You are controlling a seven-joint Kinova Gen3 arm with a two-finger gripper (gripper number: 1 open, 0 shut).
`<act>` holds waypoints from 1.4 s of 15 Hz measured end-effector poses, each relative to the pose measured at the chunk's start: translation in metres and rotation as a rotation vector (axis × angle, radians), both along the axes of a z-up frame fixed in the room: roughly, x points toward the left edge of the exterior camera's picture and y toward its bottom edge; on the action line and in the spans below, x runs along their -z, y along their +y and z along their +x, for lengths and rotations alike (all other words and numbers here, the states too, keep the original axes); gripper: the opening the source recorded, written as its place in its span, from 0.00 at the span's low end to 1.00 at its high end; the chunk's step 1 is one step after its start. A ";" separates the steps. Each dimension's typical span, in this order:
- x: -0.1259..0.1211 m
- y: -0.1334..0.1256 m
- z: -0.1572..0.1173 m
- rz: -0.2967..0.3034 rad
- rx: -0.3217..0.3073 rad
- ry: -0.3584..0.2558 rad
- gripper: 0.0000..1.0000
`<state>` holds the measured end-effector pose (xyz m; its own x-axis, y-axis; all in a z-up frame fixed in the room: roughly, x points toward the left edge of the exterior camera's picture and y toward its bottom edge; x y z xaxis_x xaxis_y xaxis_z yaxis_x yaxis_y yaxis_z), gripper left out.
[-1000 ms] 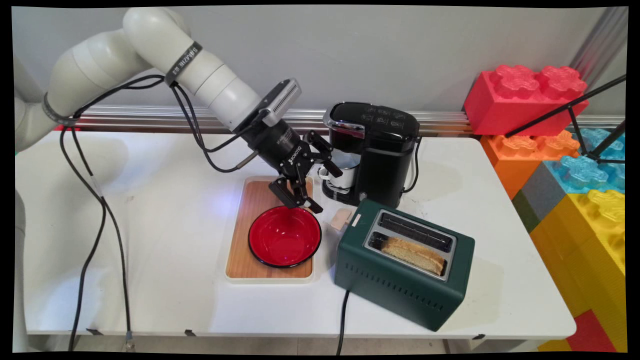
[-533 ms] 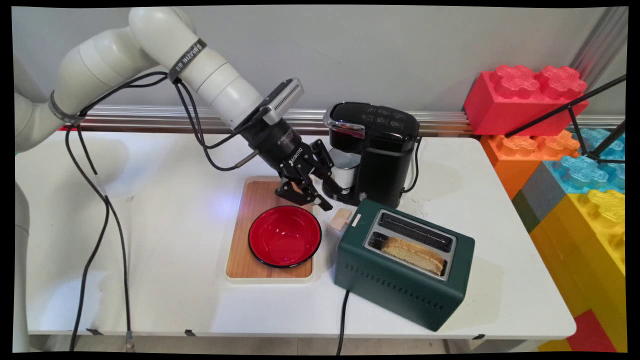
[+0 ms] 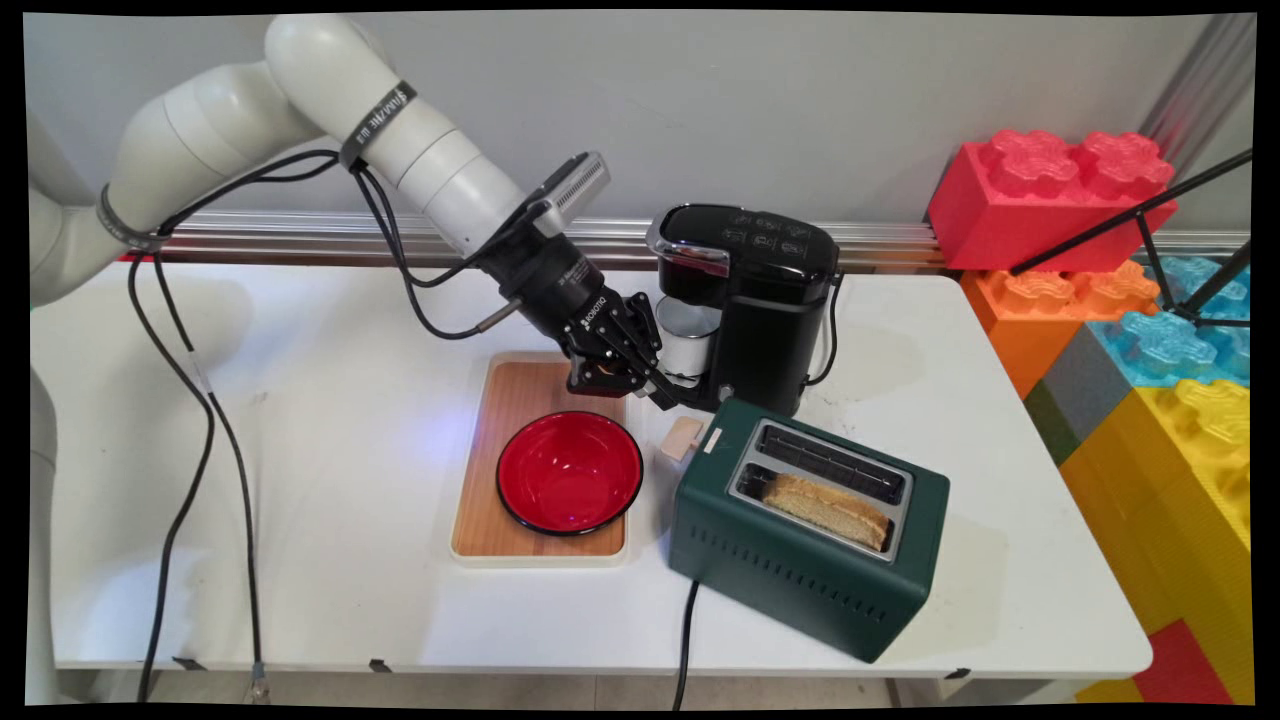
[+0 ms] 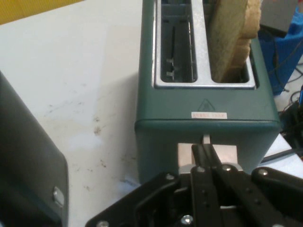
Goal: Press the toaster switch
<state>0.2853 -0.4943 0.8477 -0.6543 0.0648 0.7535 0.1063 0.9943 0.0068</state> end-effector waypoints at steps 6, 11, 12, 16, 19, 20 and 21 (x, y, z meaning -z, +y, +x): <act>0.015 0.005 0.001 0.075 -0.037 0.031 0.00; 0.028 0.006 0.000 0.099 -0.063 0.063 0.00; 0.030 0.006 0.000 0.101 -0.067 0.067 0.00; 0.039 0.006 0.000 0.108 -0.078 0.080 0.00; 0.044 0.006 0.000 0.109 -0.082 0.088 0.00; 0.047 0.007 0.001 0.109 -0.083 0.091 0.00; 0.048 0.007 0.001 0.110 -0.084 0.094 0.00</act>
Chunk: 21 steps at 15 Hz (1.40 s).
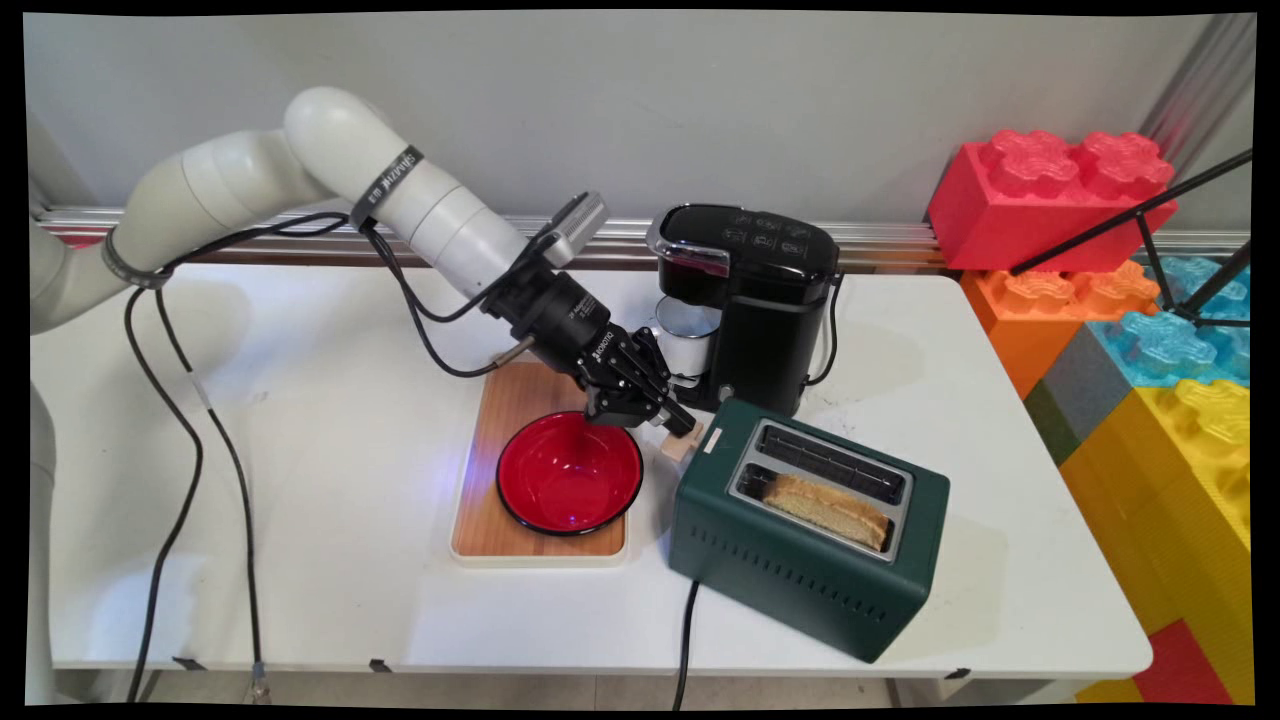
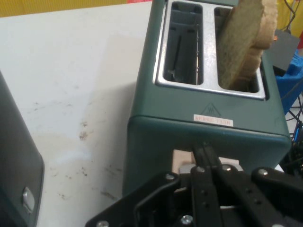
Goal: Press the toaster switch
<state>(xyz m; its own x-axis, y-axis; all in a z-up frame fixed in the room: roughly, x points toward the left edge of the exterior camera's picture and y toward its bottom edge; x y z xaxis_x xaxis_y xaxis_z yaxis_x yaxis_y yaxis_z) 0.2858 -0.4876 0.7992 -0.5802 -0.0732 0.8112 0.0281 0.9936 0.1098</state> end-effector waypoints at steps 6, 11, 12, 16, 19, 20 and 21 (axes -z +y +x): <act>0.013 0.002 -0.003 0.005 -0.008 0.019 0.00; 0.023 0.003 -0.001 0.010 -0.009 0.020 0.00; 0.025 0.004 0.000 0.011 -0.009 0.020 0.00; 0.033 0.006 0.001 0.014 -0.011 0.020 0.00; 0.039 0.007 0.001 0.016 -0.012 0.019 0.00; 0.040 0.007 0.001 0.017 -0.013 0.019 0.00; 0.042 0.008 0.001 0.017 -0.013 0.019 0.00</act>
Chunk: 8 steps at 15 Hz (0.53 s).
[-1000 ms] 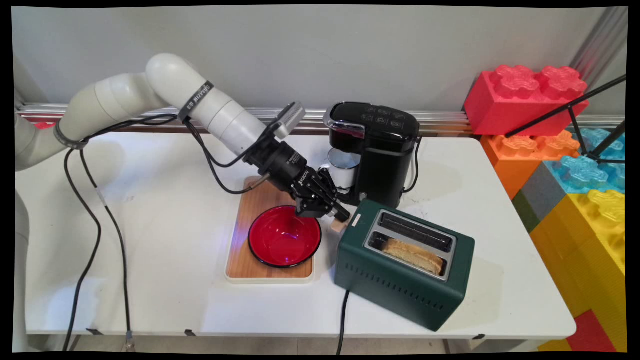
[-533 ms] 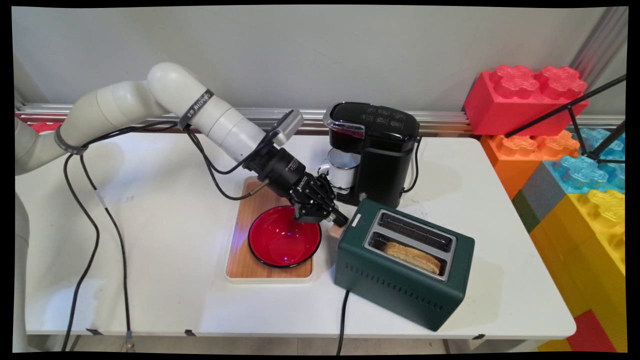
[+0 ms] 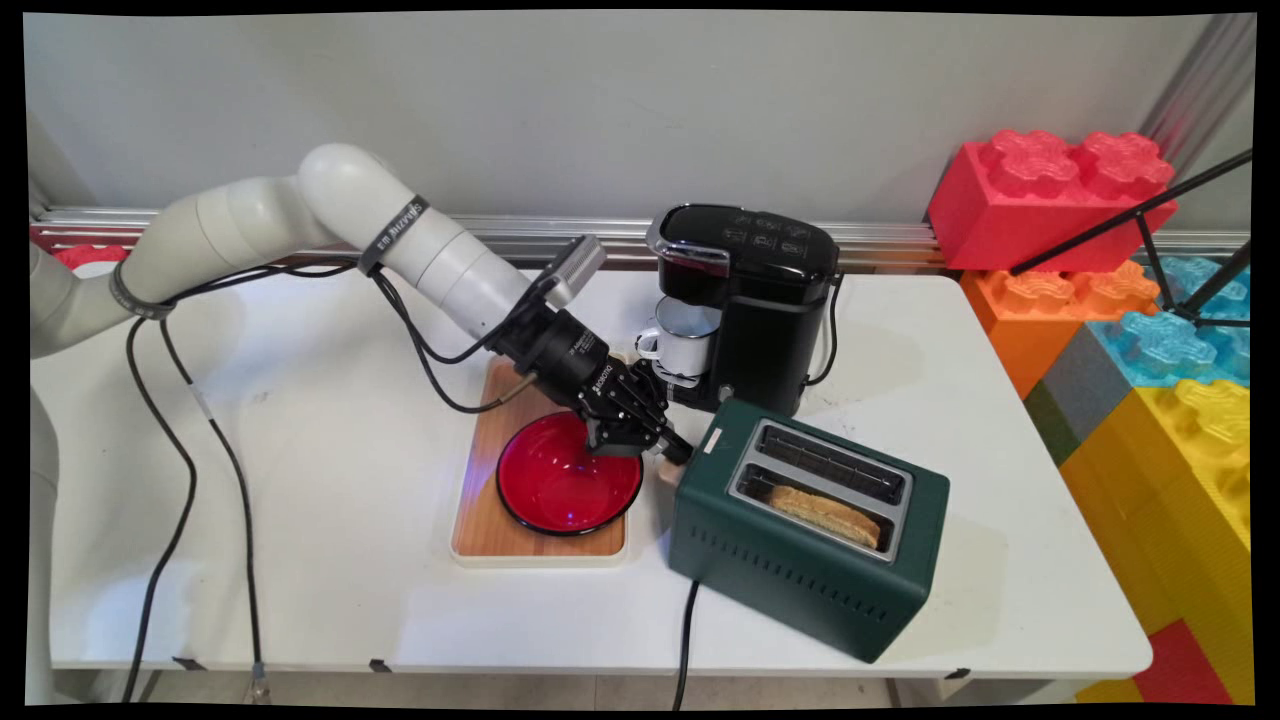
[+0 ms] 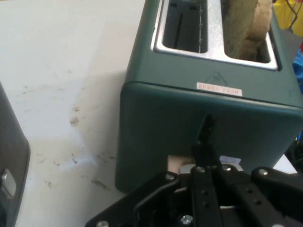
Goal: Press the toaster switch
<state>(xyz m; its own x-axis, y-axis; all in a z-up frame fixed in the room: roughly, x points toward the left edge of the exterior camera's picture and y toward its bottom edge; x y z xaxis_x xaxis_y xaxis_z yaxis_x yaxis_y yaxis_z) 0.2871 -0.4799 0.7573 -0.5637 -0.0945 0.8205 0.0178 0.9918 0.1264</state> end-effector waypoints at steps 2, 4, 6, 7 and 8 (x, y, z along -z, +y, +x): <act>0.003 0.001 0.000 0.001 -0.001 -0.002 0.00; 0.005 0.001 0.001 0.000 -0.003 -0.005 0.00; 0.008 0.001 0.001 -0.001 -0.005 -0.009 0.00; 0.009 0.001 0.002 -0.001 -0.006 -0.010 0.00; 0.010 0.001 0.002 -0.001 -0.007 -0.011 0.00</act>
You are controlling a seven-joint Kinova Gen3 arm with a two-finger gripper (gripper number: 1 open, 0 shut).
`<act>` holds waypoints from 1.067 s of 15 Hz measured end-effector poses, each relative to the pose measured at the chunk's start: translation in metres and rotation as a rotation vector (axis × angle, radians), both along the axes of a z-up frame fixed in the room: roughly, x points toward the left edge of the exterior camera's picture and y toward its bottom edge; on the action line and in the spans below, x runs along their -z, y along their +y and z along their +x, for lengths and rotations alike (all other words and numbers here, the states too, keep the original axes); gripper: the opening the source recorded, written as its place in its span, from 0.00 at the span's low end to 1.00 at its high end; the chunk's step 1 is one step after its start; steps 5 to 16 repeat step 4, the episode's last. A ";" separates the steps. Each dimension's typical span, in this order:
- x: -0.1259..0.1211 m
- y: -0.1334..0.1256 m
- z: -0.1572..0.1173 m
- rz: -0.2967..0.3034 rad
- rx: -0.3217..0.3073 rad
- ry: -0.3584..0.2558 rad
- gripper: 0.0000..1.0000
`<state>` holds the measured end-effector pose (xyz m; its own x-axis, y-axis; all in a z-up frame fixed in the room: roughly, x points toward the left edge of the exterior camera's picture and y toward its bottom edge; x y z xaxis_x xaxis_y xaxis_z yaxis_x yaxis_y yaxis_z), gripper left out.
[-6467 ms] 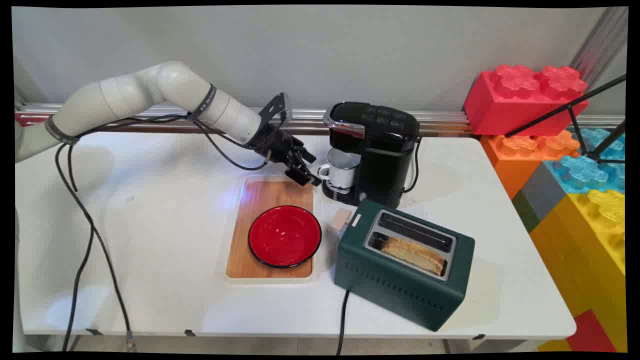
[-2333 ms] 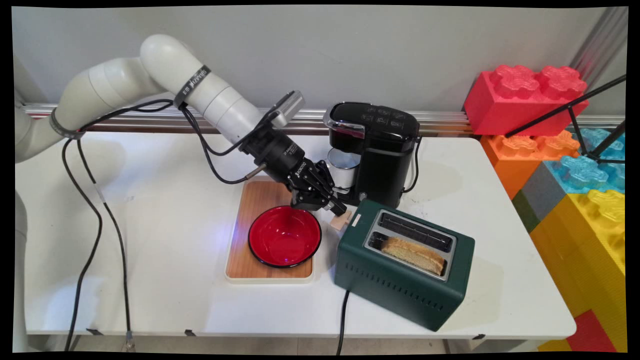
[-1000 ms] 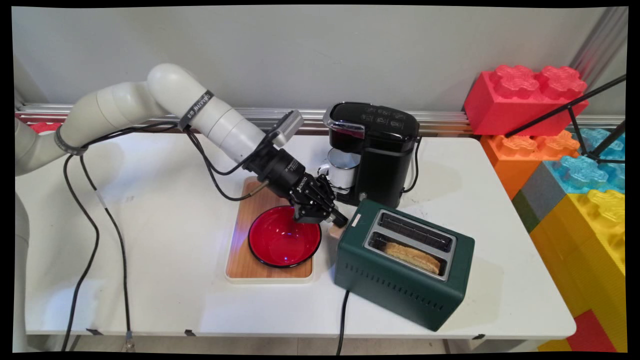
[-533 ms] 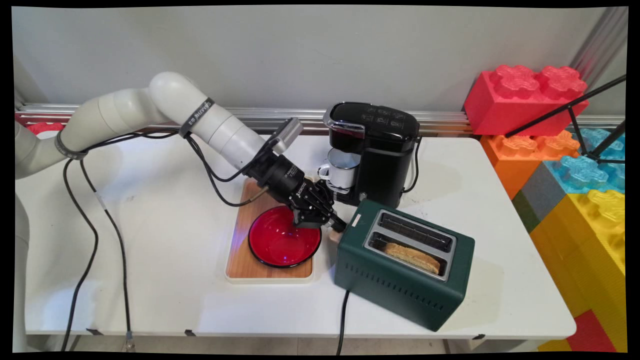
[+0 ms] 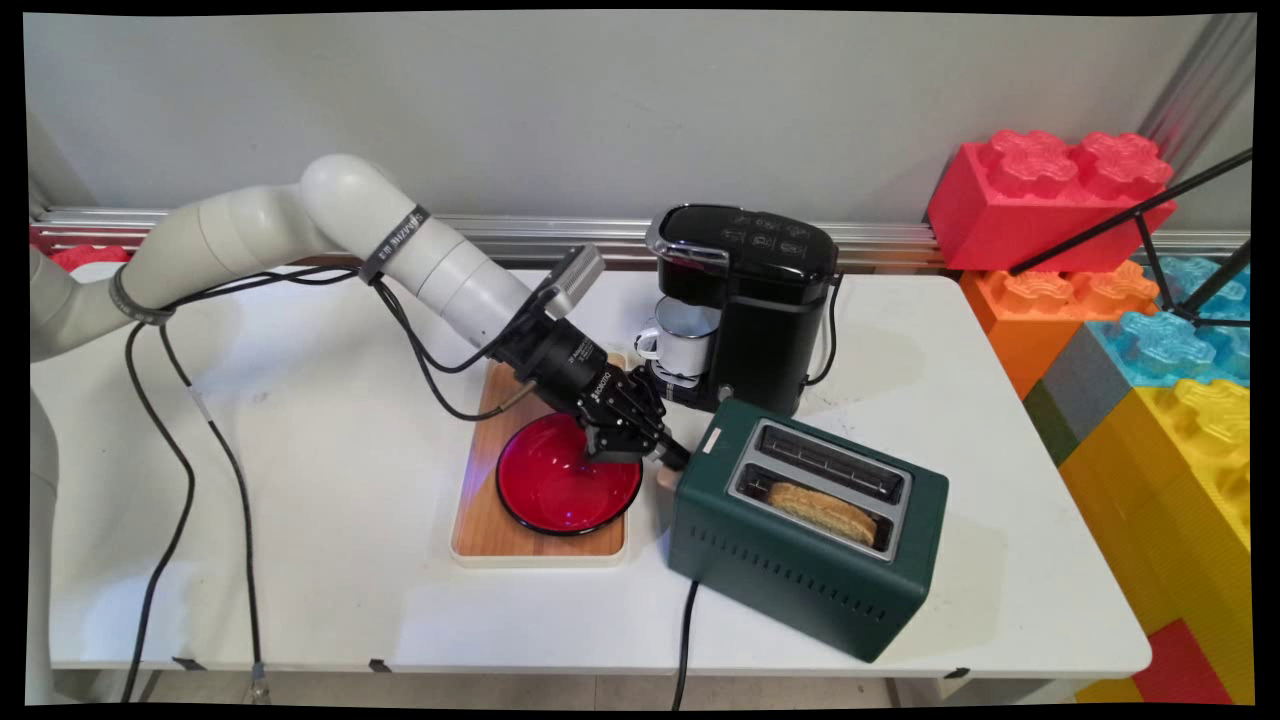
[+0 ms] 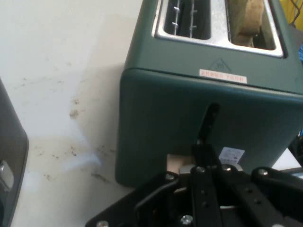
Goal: Press the toaster switch
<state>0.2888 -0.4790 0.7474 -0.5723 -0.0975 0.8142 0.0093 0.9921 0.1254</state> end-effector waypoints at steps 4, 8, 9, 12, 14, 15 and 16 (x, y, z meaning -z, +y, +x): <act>0.003 0.000 0.001 -0.002 -0.004 -0.004 0.00; 0.003 0.000 0.001 -0.002 -0.004 -0.004 0.00; 0.003 0.000 0.001 -0.002 -0.004 -0.004 0.00; 0.003 0.000 0.001 -0.002 -0.004 -0.004 0.00; 0.003 0.000 0.001 -0.002 -0.004 -0.004 0.00; 0.003 0.000 0.001 -0.002 -0.004 -0.004 0.00; 0.003 0.000 0.001 -0.002 -0.004 -0.004 0.00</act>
